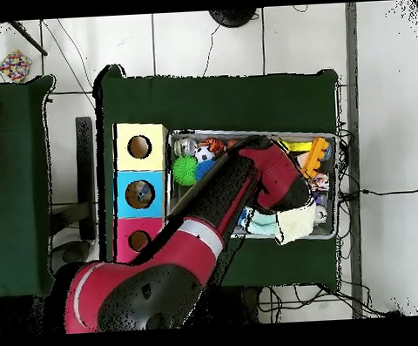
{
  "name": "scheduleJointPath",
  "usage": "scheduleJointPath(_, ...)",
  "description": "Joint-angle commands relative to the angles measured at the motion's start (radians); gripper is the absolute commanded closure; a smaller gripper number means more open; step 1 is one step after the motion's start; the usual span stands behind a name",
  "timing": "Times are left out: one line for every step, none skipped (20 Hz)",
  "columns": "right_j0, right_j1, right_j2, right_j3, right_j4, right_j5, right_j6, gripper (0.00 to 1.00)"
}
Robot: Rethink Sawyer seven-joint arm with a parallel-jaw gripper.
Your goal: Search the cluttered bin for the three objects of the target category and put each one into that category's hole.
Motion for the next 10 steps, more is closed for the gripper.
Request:
scheduleJointPath(-0.005, 0.053, 0.106, -0.017, 0.022, 0.044, 0.154, 0.0)
scheduleJointPath(-0.006, 0.053, 0.109, -0.015, 0.027, 0.047, 0.15, 0.0)
scheduleJointPath(-0.007, 0.051, 0.111, -0.013, 0.033, 0.051, 0.147, 0.0)
scheduleJointPath(-0.009, 0.052, 0.114, -0.012, 0.037, 0.054, 0.143, 0.0)
scheduleJointPath(-0.01, 0.052, 0.116, -0.012, 0.04, 0.057, 0.139, 0.0)
scheduleJointPath(-0.011, 0.055, 0.117, -0.013, 0.04, 0.059, 0.138, 0.0)
scheduleJointPath(-0.012, 0.059, 0.117, -0.016, 0.039, 0.06, 0.138, 0.0)
scheduleJointPath(-0.015, 0.063, 0.119, -0.019, 0.039, 0.063, 0.135, 0.0)
scheduleJointPath(-0.016, 0.068, 0.121, -0.022, 0.04, 0.067, 0.135, 0.0)
scheduleJointPath(-0.018, 0.072, 0.124, -0.025, 0.042, 0.071, 0.132, 0.0)
